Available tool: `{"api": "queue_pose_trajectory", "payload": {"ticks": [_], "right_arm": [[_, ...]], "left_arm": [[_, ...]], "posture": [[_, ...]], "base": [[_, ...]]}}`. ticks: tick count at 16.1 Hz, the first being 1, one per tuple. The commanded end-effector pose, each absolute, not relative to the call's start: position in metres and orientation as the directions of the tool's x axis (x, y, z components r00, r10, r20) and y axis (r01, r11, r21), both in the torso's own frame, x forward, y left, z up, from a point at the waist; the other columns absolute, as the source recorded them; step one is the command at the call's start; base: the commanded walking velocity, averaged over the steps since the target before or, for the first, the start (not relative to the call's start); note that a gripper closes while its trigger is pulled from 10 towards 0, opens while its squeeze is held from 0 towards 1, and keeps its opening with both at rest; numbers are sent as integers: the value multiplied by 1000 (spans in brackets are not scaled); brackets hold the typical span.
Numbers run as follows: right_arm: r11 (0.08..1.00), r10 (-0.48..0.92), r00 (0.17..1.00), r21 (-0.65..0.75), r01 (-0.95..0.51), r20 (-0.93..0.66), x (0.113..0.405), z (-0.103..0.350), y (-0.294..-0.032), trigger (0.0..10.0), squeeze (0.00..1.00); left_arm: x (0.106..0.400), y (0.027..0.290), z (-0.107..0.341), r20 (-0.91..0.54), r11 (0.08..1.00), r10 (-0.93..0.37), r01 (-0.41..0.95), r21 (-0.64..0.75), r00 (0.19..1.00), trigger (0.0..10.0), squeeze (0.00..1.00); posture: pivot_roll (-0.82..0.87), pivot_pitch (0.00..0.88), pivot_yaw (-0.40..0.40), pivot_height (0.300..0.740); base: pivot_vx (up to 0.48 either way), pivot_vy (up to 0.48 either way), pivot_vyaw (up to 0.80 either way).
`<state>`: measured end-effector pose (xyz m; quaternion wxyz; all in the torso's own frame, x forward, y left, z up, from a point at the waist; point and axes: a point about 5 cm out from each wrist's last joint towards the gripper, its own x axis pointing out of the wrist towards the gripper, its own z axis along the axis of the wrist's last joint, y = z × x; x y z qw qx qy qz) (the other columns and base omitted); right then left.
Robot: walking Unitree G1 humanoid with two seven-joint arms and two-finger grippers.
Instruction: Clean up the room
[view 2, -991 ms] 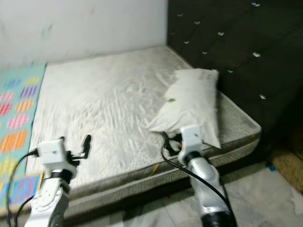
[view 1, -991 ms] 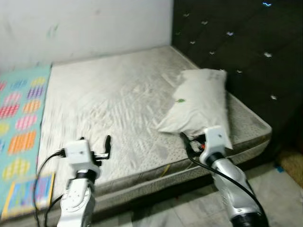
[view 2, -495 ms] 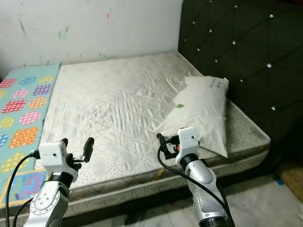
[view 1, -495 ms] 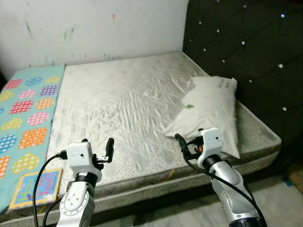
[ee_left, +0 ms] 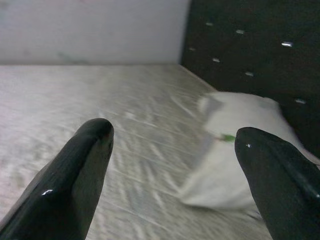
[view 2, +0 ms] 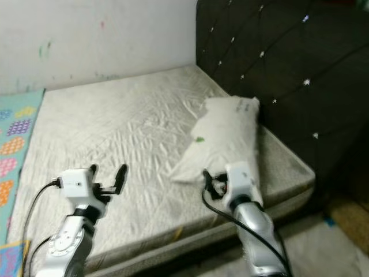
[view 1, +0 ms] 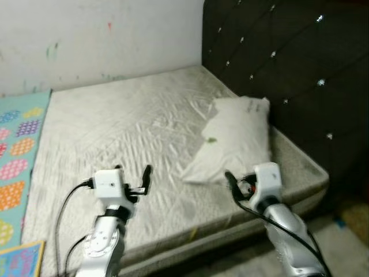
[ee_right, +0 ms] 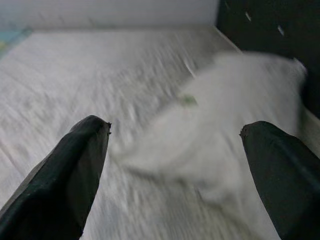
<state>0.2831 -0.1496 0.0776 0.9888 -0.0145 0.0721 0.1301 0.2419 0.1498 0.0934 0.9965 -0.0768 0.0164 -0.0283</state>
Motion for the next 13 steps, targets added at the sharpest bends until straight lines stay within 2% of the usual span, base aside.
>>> {"api": "queue_pose_trajectory", "payload": {"ticks": [1, 5, 13], "right_arm": [[954, 297, 947, -8, -300, -120, 287, 84, -137, 10000, 0], [952, 301, 947, -19, -305, -112, 287, 87, -140, 10000, 0], [943, 326, 939, -38, -332, -108, 286, 87, -136, 10000, 0]], "left_arm": [[240, 162, 90, -57, 992, -1, -6, -128, 998, 10000, 0], [240, 162, 88, -72, 991, 3, -13, -134, 997, 10000, 0], [243, 163, 86, -91, 988, 36, -50, -146, 995, 10000, 0]], "posture": [[-88, 0, 10, 740], [-91, 0, 16, 740], [-95, 0, 8, 740]], "base": [[0, 0, 0], [0, 0, 0], [0, 0, 800]]}}
